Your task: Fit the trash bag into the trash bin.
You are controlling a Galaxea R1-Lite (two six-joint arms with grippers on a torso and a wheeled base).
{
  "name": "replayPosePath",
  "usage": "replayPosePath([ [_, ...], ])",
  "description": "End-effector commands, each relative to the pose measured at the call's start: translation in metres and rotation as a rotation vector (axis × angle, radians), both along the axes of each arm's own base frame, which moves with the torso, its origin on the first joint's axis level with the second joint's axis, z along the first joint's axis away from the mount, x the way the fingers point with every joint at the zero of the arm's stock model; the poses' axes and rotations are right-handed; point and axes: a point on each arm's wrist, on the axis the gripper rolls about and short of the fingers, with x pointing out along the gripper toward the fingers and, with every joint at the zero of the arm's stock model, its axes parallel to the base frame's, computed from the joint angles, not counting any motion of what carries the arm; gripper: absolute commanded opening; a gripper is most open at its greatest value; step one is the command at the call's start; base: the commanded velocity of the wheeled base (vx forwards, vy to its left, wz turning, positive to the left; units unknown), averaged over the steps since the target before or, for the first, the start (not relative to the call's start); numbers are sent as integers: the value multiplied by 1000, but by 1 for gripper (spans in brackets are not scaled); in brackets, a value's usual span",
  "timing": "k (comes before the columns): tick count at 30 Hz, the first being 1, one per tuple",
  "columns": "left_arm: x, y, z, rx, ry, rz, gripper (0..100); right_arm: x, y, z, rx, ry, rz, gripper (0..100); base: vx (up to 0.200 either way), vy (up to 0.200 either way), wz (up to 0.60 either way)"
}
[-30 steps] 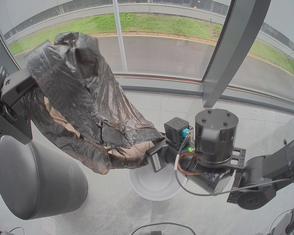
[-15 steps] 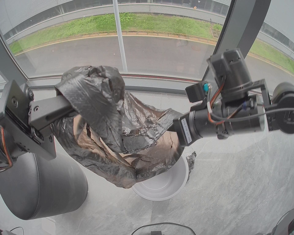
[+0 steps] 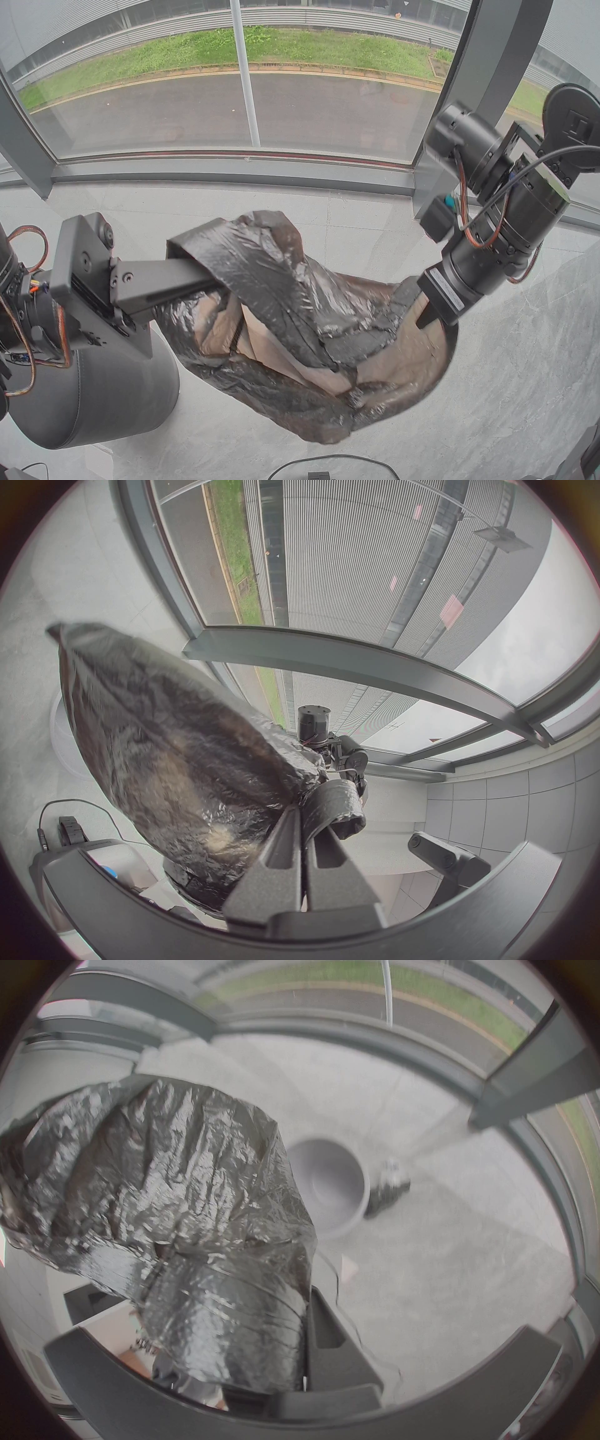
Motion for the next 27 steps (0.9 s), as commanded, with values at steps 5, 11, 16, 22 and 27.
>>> replayPosePath([
  [5, 24, -15, -60, 105, 181, -77, 0, 8, -6, -31, -234, 321, -49, 0, 0, 0, 0],
  [11, 29, -19, -71, 128, 217, -115, 0, 1, -14, -18, -240, 268, -80, 0, 0, 0, 0],
  [16, 41, -25, -84, 137, 233, -123, 0, 1, -16, -17, -249, 252, -117, 0, 0, 0, 0],
  [22, 50, -33, -94, 132, 228, -133, 0, 6, -23, -17, -246, 253, -148, 0, 0, 0, 0],
  [27, 53, -50, -100, 139, 228, -181, 0, 7, -26, -17, -244, 260, -176, 0, 0, 0, 0],
])
